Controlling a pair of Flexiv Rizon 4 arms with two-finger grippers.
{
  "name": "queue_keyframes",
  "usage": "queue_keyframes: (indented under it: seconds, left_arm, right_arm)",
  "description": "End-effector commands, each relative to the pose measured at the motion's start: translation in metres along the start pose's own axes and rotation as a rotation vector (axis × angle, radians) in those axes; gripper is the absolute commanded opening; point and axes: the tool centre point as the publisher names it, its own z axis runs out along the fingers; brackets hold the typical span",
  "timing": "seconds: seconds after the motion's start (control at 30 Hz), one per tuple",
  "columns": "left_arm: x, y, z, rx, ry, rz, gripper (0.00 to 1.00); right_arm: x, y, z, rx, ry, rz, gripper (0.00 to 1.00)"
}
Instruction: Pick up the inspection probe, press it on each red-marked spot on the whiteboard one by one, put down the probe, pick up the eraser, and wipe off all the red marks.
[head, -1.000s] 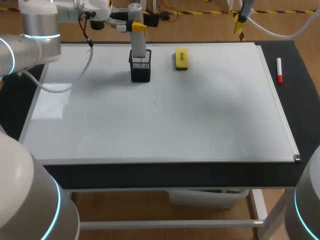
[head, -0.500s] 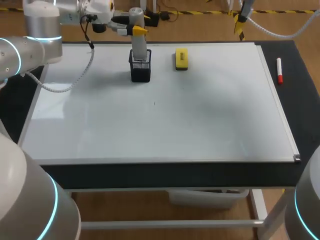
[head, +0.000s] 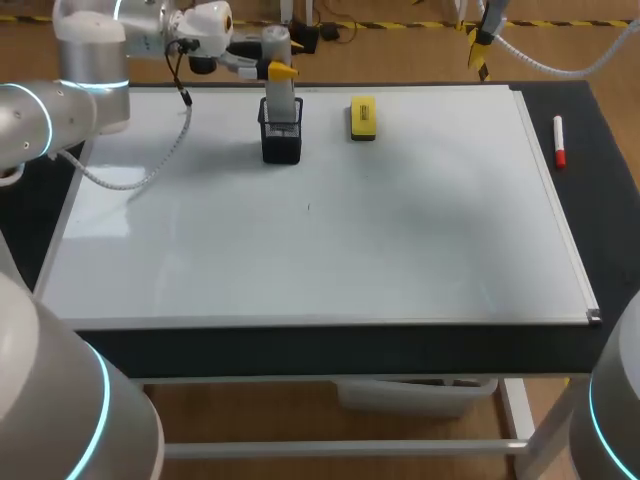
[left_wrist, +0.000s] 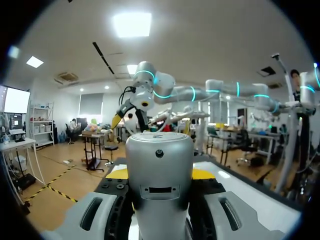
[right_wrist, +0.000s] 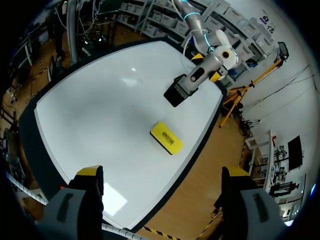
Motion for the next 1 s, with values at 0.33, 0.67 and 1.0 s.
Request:
queue_keyframes:
  seconds: [0.33,0.67,1.0]
  left_arm:
    - [-0.009,0.022,0.0,0.012,0.046,-0.024,0.0]
    - [-0.009,0.035,0.001,0.003,0.051,-0.032,0.0]
    - [-0.009,0.044,0.0,0.001,0.055,-0.038,0.0]
  right_arm:
    - [-0.001,0.0,-0.001,0.003,0.006,-0.001,1.0]
    - [-0.001,0.0,-0.001,0.003,0.006,-0.001,1.0]
    - [-0.001,0.0,-0.001,0.003,0.006,-0.001,1.0]
